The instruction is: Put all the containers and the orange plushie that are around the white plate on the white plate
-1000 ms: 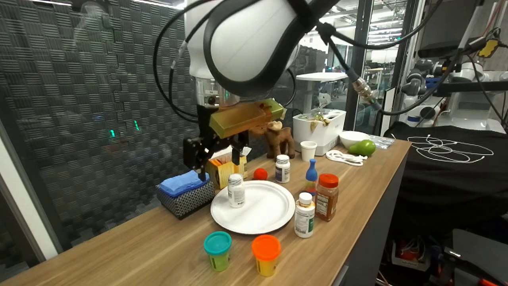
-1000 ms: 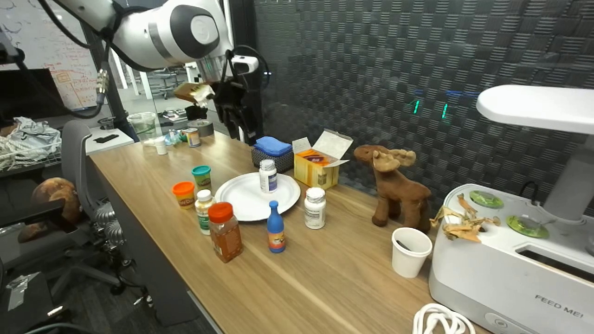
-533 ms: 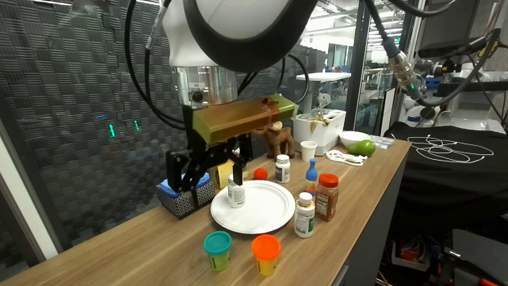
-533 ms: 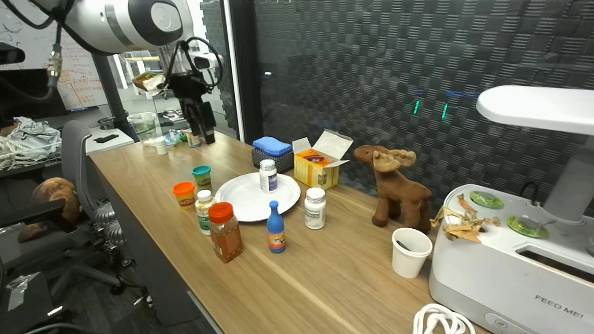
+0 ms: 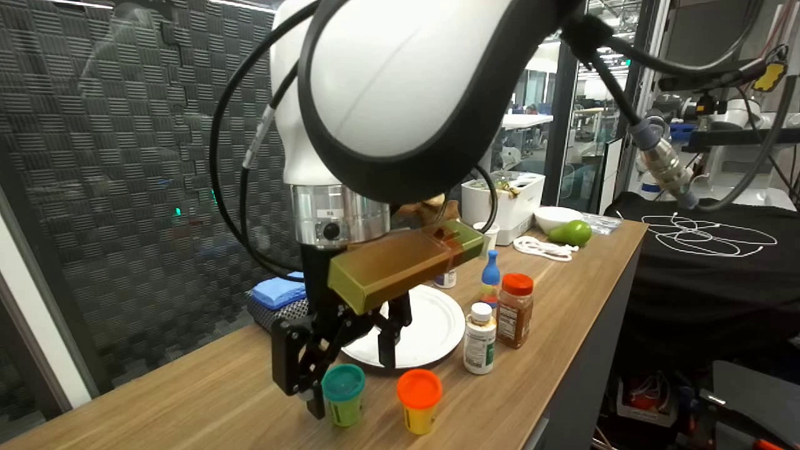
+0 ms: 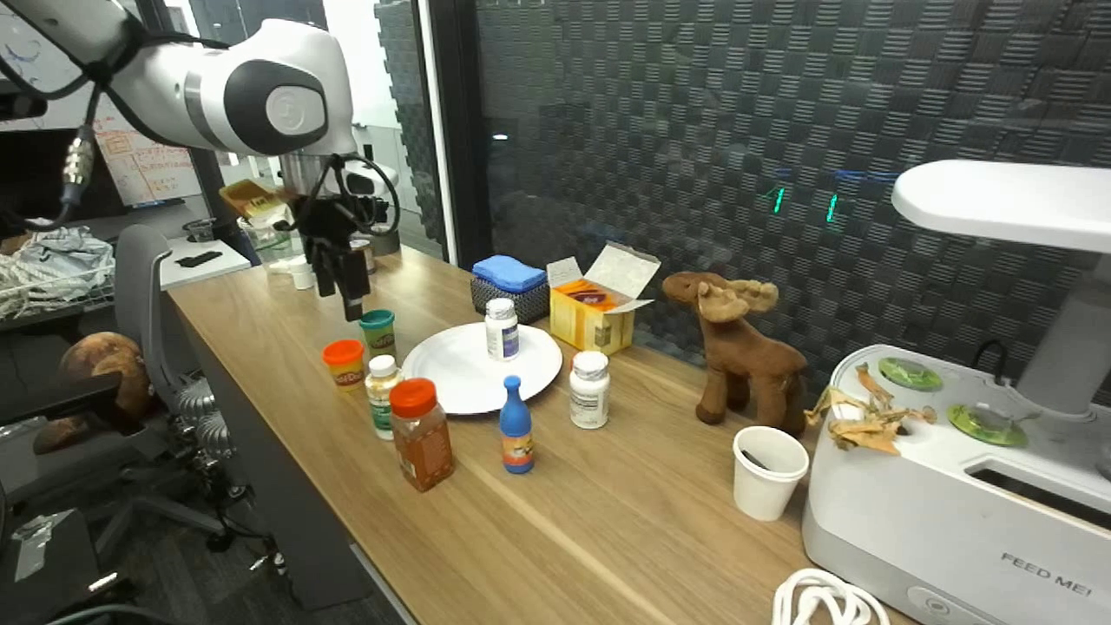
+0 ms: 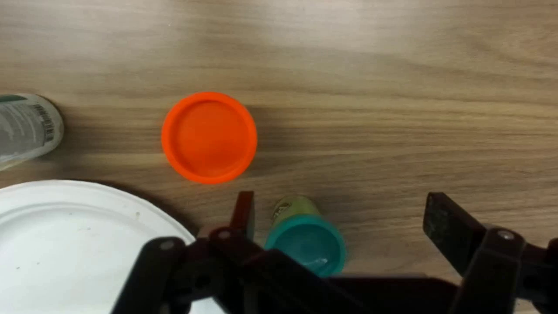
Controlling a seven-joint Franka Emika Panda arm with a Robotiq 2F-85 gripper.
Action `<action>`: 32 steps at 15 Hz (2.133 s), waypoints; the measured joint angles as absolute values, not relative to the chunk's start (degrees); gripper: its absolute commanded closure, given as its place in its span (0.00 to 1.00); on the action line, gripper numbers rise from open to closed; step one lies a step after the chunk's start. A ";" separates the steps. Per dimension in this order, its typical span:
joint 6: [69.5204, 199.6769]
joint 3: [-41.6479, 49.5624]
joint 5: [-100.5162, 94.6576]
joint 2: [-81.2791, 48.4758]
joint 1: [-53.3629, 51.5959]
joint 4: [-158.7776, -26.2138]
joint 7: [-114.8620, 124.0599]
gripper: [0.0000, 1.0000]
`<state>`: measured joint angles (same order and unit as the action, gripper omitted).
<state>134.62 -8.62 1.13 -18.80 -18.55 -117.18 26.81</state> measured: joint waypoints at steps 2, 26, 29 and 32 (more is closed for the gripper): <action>135.54 -8.58 1.12 -19.88 -18.39 -117.36 25.54 0.00; 145.61 -6.92 -2.13 -23.00 -17.84 -115.39 22.07 0.72; 145.51 -5.56 -4.69 -22.14 -18.02 -113.00 22.35 0.72; 145.25 -3.42 -6.72 -21.67 -17.94 -111.25 22.49 0.72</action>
